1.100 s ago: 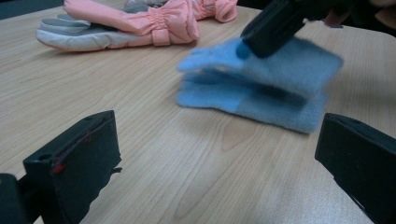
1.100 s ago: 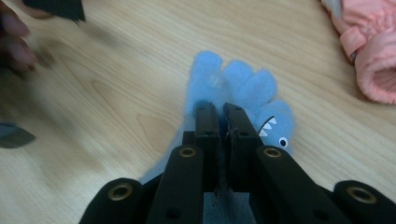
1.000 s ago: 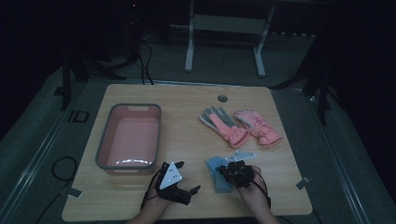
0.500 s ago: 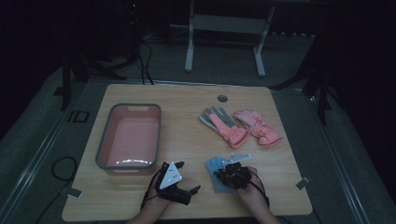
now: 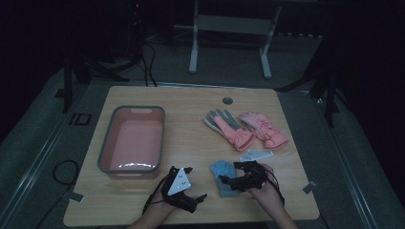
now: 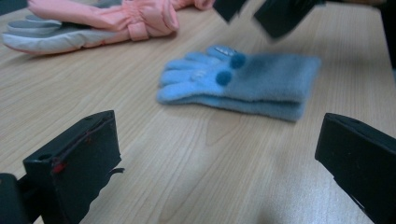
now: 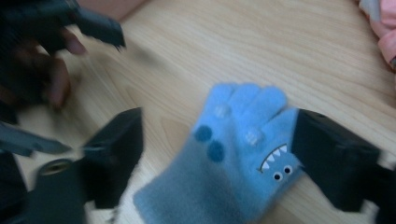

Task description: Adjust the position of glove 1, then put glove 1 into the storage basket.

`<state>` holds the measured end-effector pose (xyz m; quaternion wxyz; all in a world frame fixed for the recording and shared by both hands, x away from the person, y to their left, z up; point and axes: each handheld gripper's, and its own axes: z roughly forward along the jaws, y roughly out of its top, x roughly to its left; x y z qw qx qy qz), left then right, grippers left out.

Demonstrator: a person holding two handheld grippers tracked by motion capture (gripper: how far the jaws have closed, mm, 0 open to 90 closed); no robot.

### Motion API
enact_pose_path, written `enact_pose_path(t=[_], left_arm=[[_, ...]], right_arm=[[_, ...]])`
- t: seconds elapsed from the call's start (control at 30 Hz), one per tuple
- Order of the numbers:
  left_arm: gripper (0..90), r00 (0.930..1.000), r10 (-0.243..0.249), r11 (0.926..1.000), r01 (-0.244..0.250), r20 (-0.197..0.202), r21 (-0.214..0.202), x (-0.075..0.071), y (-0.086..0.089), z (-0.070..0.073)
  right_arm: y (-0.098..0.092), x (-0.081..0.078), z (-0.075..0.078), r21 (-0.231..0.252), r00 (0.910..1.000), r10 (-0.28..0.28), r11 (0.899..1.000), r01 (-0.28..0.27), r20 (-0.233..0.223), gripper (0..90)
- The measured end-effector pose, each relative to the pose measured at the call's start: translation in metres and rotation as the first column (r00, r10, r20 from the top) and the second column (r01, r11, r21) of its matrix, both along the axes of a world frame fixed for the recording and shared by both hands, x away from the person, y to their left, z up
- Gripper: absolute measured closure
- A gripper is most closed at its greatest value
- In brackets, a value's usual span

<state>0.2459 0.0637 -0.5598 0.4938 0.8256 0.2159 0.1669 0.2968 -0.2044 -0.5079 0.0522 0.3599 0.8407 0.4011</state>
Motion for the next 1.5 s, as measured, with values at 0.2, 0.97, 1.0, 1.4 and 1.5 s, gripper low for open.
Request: enact_pose_path(t=[0.2, 0.97, 1.0, 1.4, 1.5], left_arm=[[0.1, 0.9972, -0.066, 0.9969, 0.068, -0.035, 0.041, -0.004, -0.017, 0.014], [41.5, 0.9138, -0.405, 0.8749, 0.396, -0.026, 0.279, 0.020, -0.085, 0.005], [43.1, 0.9198, -0.392, 0.8808, 0.383, -0.026, 0.279, 0.020, -0.086, 0.003], [69.4, 0.9404, -0.339, 0.9044, 0.333, -0.022, 0.267, 0.023, -0.080, 0.002], [72.5, 0.9433, -0.327, 0.9106, 0.331, -0.057, 0.248, 0.026, -0.079, 0.003]], right_arm=[[-0.020, 0.004, 0.008, 0.068, 0.9982, 0.015, 0.998, -0.018, 0.058, 15.0], [-0.007, 0.042, -0.020, -0.030, 0.9971, -0.056, 0.998, 0.055, -0.051, 29.7], [-0.007, 0.042, -0.021, -0.036, 0.9969, -0.056, 0.998, 0.054, -0.056, 29.2], [0.007, 0.034, -0.039, -0.104, 0.9987, -0.030, 0.994, 0.025, -0.042, 28.5], [0.009, 0.030, -0.040, -0.117, 0.9997, -0.016, 0.993, 0.014, -0.018, 33.7]])
